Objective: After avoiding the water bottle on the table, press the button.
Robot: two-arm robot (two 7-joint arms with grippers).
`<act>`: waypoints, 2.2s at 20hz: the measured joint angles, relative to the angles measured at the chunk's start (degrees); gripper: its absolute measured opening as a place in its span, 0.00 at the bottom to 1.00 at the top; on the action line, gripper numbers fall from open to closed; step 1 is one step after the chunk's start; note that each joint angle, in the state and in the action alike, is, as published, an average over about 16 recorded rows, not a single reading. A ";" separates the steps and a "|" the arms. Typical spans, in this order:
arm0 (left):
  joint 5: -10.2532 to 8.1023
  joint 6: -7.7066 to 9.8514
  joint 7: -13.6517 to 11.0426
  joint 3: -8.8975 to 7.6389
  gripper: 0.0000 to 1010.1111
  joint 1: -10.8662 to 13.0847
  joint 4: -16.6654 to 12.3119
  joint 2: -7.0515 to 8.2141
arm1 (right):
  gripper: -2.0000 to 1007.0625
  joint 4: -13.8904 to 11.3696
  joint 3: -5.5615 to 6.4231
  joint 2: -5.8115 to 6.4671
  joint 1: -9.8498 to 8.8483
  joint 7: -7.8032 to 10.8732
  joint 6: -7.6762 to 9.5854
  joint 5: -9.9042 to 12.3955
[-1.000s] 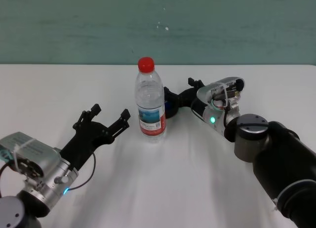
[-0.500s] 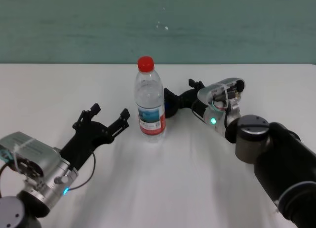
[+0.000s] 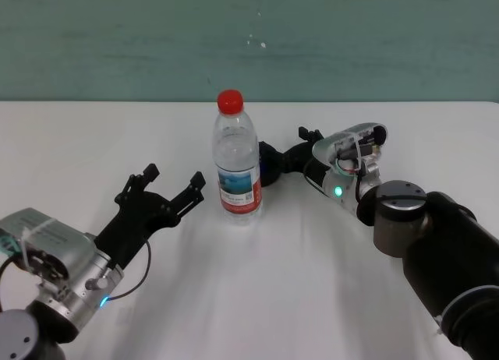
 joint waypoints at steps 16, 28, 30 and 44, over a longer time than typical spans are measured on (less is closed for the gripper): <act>0.00 0.00 0.00 0.00 1.00 0.00 0.00 0.00 | 1.00 -5.29 0.20 0.75 -2.24 -0.28 1.45 1.20; 0.00 0.00 0.00 0.00 1.00 0.00 0.00 0.00 | 1.00 -17.58 1.00 2.96 -8.43 -2.15 2.33 2.52; 0.00 0.00 0.00 0.00 1.00 0.00 0.00 0.00 | 1.00 -19.29 1.24 3.40 -9.44 -2.45 2.54 2.79; 0.00 0.00 0.00 0.00 1.00 0.00 0.00 0.00 | 1.00 -30.20 2.77 6.29 -16.67 -4.16 4.01 4.46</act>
